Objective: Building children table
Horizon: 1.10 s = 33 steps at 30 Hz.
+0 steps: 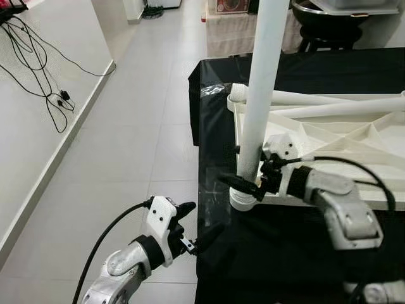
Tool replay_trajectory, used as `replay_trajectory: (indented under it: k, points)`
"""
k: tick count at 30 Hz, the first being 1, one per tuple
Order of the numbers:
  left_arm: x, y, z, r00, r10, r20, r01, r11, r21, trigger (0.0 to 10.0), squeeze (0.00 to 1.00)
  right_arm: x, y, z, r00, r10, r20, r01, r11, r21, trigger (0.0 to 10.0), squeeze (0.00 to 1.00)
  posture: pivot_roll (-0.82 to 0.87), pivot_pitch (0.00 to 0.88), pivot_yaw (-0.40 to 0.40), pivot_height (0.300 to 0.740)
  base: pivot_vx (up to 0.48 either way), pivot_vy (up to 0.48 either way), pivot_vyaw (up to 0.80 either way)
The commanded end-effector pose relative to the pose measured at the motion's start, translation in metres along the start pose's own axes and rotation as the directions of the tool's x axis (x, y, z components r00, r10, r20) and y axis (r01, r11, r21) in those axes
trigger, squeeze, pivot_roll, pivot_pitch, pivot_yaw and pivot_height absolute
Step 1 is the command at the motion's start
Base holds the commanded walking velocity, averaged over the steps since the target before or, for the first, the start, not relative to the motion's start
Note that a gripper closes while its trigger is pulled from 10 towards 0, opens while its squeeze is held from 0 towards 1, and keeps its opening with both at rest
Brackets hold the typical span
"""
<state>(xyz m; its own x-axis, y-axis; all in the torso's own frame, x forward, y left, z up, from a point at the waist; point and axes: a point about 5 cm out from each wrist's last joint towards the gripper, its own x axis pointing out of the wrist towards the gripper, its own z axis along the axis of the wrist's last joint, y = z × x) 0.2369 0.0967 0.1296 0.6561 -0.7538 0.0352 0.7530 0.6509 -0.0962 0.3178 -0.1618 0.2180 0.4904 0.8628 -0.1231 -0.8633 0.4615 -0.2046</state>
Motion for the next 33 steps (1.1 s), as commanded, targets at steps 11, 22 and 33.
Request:
replay_trajectory:
  k: [11,22,33]
  points:
    - [-0.002,-0.003,-0.005,1.000,-0.002,-0.021,0.002,1.000,-0.010,10.0,0.00,0.011,-0.017,0.000,0.989,0.143,0.031,-0.144,0.989,0.042,0.0,0.00,-0.05,0.140,0.043,0.740,0.000,0.000,0.00]
    - [0.000,-0.004,-0.006,1.000,-0.005,-0.019,0.004,1.000,-0.014,10.0,0.00,0.001,-0.027,-0.005,0.994,0.104,0.036,-0.106,0.994,0.037,0.0,0.00,-0.06,0.137,0.046,0.740,0.000,0.000,0.00]
    - [-0.006,-0.001,-0.006,1.000,-0.007,-0.022,0.007,1.000,-0.023,10.0,0.00,-0.006,0.007,-0.048,0.672,-0.736,-0.080,0.740,0.668,0.078,0.0,0.00,-0.08,0.156,0.042,0.740,0.000,0.000,0.00]
